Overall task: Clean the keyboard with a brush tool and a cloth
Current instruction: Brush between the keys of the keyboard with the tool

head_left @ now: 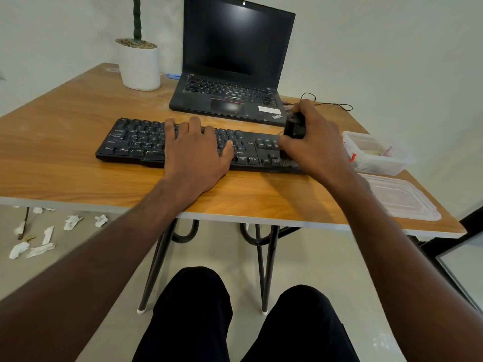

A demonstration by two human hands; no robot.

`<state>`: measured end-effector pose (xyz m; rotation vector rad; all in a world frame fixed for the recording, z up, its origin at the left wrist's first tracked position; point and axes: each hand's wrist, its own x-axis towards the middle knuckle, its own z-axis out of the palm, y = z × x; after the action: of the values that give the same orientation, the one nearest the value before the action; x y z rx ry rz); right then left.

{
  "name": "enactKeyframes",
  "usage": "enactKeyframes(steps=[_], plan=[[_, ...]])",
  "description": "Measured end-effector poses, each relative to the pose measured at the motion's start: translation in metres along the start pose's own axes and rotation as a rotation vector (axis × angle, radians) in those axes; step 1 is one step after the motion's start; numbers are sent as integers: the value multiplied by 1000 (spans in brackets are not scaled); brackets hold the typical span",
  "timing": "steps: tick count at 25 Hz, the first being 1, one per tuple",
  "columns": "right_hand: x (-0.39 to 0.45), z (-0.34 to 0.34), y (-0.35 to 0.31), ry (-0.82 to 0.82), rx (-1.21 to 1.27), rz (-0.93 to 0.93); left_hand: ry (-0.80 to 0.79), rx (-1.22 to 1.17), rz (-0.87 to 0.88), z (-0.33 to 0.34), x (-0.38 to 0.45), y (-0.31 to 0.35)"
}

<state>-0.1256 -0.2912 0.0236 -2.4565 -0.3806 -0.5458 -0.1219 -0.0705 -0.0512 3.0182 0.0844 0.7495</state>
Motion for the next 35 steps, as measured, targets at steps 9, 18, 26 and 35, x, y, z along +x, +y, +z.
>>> enactKeyframes(steps=[9,18,26,35], plan=[[11,8,-4,-112,178,-20,-3,9,-3,0,0,0],[4,13,-17,-160,225,-13,-2,3,-4,1,1,0],[-7,12,-9,-78,327,33,-2,-1,-1,1,0,0],[-27,41,-16,246,317,-38,70,-104,-2,-2,-2,-1]])
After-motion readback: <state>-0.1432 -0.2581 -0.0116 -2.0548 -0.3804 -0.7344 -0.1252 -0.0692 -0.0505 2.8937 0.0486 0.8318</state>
